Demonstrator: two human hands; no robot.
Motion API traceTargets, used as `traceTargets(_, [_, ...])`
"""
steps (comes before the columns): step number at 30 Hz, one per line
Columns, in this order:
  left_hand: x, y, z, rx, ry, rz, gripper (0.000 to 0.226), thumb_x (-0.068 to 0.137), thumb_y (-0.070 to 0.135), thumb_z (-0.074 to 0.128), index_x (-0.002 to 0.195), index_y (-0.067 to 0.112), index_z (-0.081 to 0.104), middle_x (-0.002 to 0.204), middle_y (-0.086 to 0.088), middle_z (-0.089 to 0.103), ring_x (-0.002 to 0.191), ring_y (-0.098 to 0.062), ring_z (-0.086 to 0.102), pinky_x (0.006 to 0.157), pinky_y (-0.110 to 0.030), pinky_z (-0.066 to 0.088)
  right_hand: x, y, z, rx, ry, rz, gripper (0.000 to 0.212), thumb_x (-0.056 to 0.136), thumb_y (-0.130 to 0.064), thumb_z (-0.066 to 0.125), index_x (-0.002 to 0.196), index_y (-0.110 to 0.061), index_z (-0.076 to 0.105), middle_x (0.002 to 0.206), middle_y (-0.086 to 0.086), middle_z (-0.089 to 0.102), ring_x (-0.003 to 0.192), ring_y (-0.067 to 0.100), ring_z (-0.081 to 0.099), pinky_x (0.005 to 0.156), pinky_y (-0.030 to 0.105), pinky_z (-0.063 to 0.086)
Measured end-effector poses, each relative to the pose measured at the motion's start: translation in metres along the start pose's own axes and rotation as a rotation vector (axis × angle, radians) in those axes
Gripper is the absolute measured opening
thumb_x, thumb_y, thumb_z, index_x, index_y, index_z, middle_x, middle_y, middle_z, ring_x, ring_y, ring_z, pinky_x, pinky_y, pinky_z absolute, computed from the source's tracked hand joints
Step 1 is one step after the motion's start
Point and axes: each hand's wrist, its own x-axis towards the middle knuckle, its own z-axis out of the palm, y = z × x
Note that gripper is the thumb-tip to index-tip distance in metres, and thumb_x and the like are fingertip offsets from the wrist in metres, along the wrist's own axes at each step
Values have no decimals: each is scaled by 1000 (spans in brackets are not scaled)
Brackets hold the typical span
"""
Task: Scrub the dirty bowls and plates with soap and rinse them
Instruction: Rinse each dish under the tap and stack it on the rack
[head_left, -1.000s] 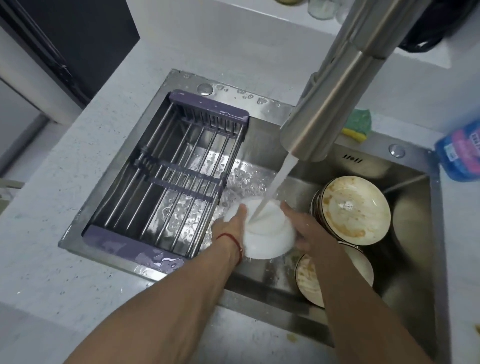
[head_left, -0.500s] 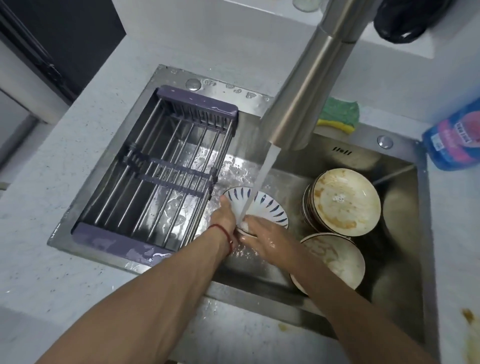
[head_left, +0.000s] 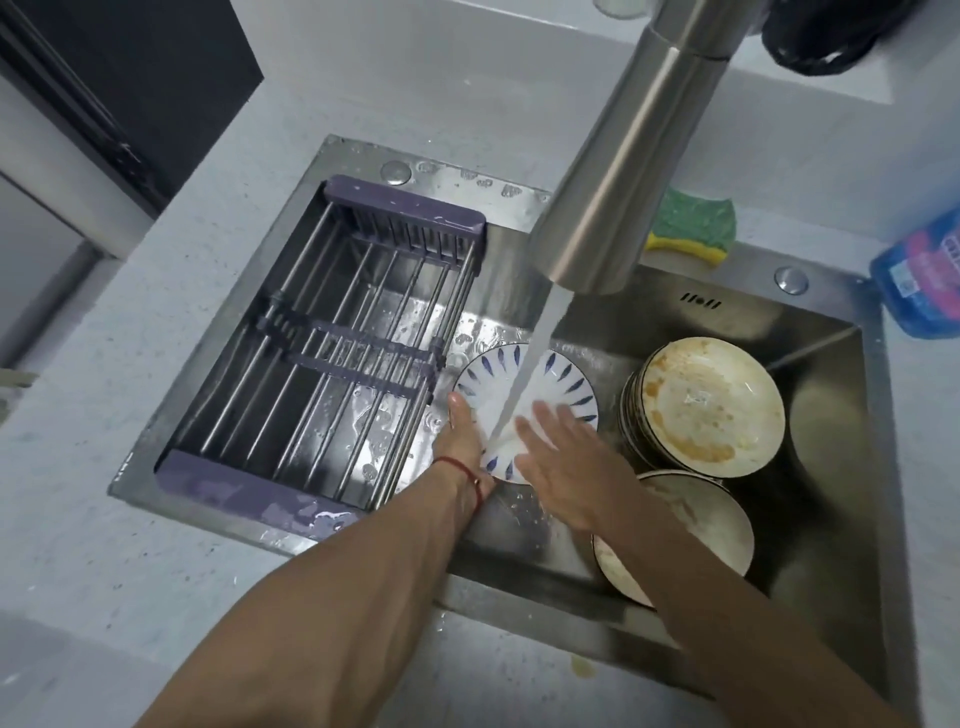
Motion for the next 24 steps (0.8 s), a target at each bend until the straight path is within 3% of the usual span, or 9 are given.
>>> traceTargets(2, [21,-17,3,39,-41,-1,128,35,108,53,129,21,67,116,-17,76,106,-43,73,93,-61,58,17,0,0,-46,77,158,72,106,-57,15,161,-21,-15,164,13,-30,152,31,-27,128,50,-2])
traceTargets(4, [21,-23,9,-5,-88,-9,133,29,106,57,128,18,67,120,-21,74,112,-39,72,98,-57,57,42,-17,-3,-54,180,197,72,106,-55,13,160,-17,-16,163,16,-32,150,33,-32,125,55,-6])
traceTargets(7, [17,-15,9,-37,-115,82,135,39,108,55,145,25,56,128,-3,72,118,-20,70,102,-42,57,48,-42,-8,-18,184,-16,66,106,-50,21,163,-29,-5,167,9,-24,152,30,-30,123,60,-9])
traceTargets(10, [6,-1,-2,-6,-71,34,124,46,108,47,132,20,64,112,-14,78,97,-29,78,85,-43,63,18,-21,-1,37,77,-296,62,106,-51,18,163,-33,-1,172,-1,-5,157,22,-15,127,55,-3])
traceTargets(12, [6,-3,-6,11,18,9,139,29,112,46,129,17,63,113,-15,76,92,-34,78,80,-48,64,9,7,9,-72,112,-200,68,99,-60,-4,161,-33,-9,169,-1,-16,155,24,-20,128,52,0])
traceTargets(15, [7,-17,1,-18,54,-16,149,16,114,43,130,21,64,121,-13,74,105,-35,74,91,-55,60,25,5,9,-47,129,127,74,102,-61,2,158,-19,-23,163,10,-35,150,28,-32,127,50,-3])
traceTargets(19, [-7,-19,11,-151,-87,-24,125,47,103,53,139,18,62,125,-11,74,113,-26,73,94,-42,59,42,-37,1,13,111,-110,70,108,-41,26,161,-24,-16,167,11,-24,151,27,-30,125,49,-14])
traceTargets(22, [-11,-6,5,-82,-21,-72,139,37,109,51,135,11,61,115,-16,76,104,-30,75,87,-38,60,13,-9,1,-17,21,-359,64,106,-47,15,164,-24,0,170,1,-8,153,19,-24,127,46,-9])
traceTargets(24, [-10,-1,2,37,104,-62,132,49,110,42,134,9,55,115,-16,74,99,-31,75,74,-35,61,0,22,6,-27,49,-301,70,103,-53,5,164,-20,-2,169,1,-14,155,19,-19,129,44,-2])
